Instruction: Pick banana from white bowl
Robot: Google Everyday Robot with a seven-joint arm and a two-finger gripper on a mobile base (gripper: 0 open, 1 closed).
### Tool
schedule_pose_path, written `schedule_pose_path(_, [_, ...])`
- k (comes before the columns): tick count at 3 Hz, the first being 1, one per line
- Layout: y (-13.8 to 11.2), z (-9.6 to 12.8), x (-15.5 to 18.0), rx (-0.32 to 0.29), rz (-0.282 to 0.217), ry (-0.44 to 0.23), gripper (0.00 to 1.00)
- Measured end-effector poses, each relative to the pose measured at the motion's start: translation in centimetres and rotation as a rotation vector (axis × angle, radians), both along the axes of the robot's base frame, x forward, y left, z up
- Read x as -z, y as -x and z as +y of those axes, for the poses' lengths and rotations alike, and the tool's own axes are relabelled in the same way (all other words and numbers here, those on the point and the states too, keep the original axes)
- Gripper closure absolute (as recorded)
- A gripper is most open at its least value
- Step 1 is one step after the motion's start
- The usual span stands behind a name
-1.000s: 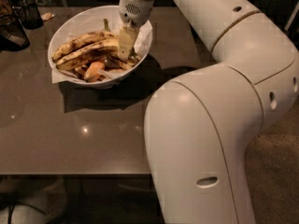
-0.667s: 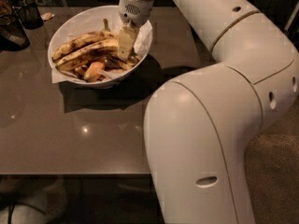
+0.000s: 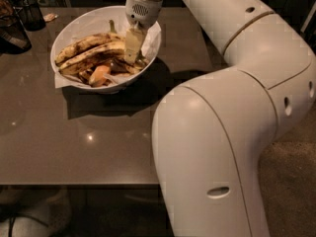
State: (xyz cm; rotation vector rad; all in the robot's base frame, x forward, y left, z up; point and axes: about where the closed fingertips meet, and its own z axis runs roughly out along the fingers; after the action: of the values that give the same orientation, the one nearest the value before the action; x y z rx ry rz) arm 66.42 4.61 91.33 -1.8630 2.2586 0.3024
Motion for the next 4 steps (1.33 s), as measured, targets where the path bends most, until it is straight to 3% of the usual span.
schedule_pose_path(4, [0.0,0.0,-0.01,0.0,0.0,0.0,1.0])
